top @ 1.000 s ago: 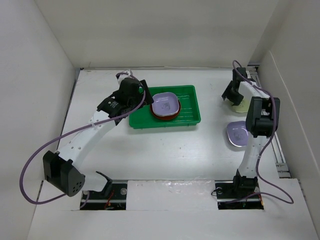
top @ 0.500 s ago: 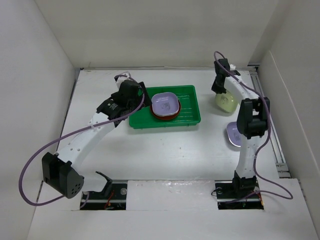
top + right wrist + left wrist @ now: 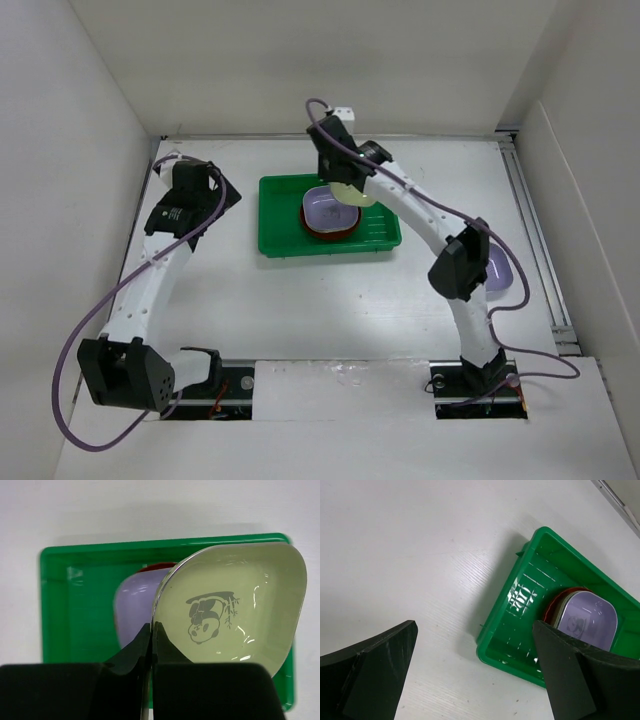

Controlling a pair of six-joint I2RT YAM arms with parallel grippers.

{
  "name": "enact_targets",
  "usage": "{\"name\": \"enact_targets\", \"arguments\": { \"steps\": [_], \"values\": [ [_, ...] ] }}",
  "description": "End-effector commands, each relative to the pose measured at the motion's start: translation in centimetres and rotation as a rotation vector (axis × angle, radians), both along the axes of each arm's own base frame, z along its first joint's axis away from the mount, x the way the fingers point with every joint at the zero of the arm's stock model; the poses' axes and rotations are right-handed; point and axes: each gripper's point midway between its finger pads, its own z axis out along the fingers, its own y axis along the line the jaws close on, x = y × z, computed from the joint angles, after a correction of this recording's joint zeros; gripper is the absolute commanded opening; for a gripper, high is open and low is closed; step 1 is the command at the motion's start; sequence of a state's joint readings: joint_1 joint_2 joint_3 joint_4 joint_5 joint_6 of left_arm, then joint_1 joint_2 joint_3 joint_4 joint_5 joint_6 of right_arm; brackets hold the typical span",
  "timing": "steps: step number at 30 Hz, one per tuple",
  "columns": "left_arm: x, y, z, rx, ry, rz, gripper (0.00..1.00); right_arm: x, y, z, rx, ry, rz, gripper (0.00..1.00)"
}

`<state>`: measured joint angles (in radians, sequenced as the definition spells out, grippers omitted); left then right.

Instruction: Place the plates into the plastic bin on the countertop

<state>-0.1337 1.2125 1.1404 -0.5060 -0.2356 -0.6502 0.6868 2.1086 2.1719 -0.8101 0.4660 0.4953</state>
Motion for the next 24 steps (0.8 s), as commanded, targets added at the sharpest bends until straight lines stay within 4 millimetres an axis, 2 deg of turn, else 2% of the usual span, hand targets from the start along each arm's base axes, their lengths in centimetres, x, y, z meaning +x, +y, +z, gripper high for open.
{"name": "enact_targets", "arguments": {
  "steps": [1, 2, 3, 5, 10, 12, 14, 15, 16, 17, 18, 19, 20, 22, 23, 24],
  "values": [
    [-0.4, -0.3, 1.8, 0.006, -0.037, -0.041, 1.0, 0.0, 1.1, -2.0, -0.08, 0.029, -0.012, 0.0],
    [-0.4, -0.3, 1.8, 0.006, -0.037, -0.041, 1.0, -0.3, 2.4, -1.2, -0.069, 0.016, 0.008, 0.0],
    [-0.5, -0.3, 1.2, 0.014, -0.023, -0.046, 1.0, 0.1, 3.0, -2.4, -0.064, 0.032, 0.011, 0.0],
    [-0.8, -0.1, 1.1, 0.02, -0.022, -0.04, 1.0, -0.4, 4.6, -2.5, -0.055, 0.032, 0.042, 0.0],
    [-1.5, 0.3, 0.8, 0.044, -0.013, -0.043, 1.0, -0.3, 5.2, -3.9, -0.055, 0.059, 0.059, 0.0],
    [-1.7, 0.3, 0.8, 0.044, -0.015, -0.043, 1.0, -0.5, 6.4, -3.7, -0.024, 0.052, 0.087, 0.27],
    [-1.8, 0.4, 0.7, 0.05, -0.021, -0.048, 1.0, -1.3, 7.4, -1.9, 0.006, 0.017, 0.109, 0.43],
    [-1.8, 0.4, 0.7, 0.05, -0.021, -0.048, 1.0, -1.5, 7.5, -0.9, 0.005, -0.011, 0.11, 0.65],
    [-1.9, 0.4, 1.0, 0.049, -0.03, -0.048, 1.0, -2.1, 8.3, 0.0, 0.022, -0.038, 0.122, 0.74],
    [-1.9, 0.4, 0.7, 0.049, -0.028, -0.048, 1.0, -2.3, 8.1, 2.7, 0.061, -0.079, 0.122, 0.81],
    [-1.9, 0.5, 0.7, 0.055, -0.029, -0.041, 1.0, -3.1, 8.2, 3.5, 0.064, -0.089, 0.129, 0.96],
    [-2.0, 0.5, 0.4, 0.056, -0.02, -0.041, 1.0, -3.2, 8.1, 4.3, 0.079, -0.105, 0.129, 1.0],
    [-2.0, 0.5, 0.3, 0.056, -0.02, -0.041, 1.0, -3.7, 7.6, 6.6, 0.111, -0.137, 0.128, 1.0],
    [-2.1, 0.6, 0.6, 0.063, -0.027, -0.047, 1.0, -4.0, 6.1, 8.1, 0.104, -0.167, 0.094, 1.0],
    [-2.1, 0.6, 0.6, 0.063, -0.027, -0.047, 1.0, -3.8, 4.3, 6.9, 0.064, -0.146, 0.06, 1.0],
    [-2.2, 0.7, 1.0, 0.07, -0.037, -0.053, 1.0, -4.6, 2.4, 8.5, 0.079, -0.161, 0.028, 1.0]
  ]
}}
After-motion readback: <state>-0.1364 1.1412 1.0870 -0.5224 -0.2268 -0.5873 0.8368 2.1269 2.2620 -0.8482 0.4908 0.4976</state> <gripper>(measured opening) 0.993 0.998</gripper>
